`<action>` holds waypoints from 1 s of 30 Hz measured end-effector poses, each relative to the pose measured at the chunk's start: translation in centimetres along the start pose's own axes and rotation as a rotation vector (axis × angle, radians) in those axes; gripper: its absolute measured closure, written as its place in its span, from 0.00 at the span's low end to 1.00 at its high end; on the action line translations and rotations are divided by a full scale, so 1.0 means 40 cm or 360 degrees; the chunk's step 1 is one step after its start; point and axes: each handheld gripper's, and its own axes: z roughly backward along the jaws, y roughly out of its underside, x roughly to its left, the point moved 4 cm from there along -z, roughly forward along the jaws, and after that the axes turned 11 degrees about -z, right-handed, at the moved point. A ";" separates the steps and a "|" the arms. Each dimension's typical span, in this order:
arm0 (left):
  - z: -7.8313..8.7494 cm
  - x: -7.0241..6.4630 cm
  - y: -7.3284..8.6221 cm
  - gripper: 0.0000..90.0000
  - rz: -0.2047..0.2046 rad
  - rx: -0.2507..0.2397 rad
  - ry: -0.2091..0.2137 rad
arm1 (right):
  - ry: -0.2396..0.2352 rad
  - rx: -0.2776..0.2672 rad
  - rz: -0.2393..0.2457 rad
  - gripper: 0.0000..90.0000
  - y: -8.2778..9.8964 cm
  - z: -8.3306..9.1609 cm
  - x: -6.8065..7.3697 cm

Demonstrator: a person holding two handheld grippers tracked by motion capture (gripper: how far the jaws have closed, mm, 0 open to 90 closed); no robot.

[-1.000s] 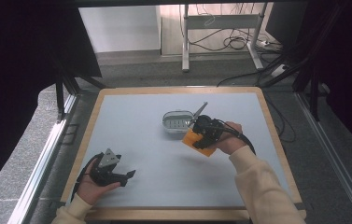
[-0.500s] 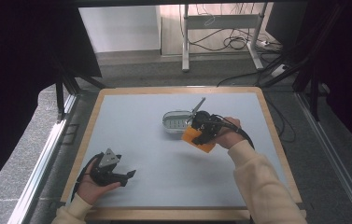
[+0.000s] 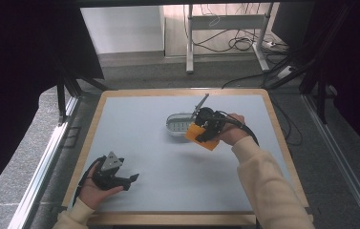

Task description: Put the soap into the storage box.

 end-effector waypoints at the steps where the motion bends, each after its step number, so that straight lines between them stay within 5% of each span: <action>1: 0.000 0.000 0.000 0.20 0.0000 0.0000 0.0001 | 0.0000 -0.0002 0.0011 0.68 -0.002 0.000 -0.001; 30: 0.000 0.004 0.002 0.20 -0.0008 0.0005 0.0003 | 0.0022 -0.0013 0.0107 0.68 -0.068 -0.019 -0.037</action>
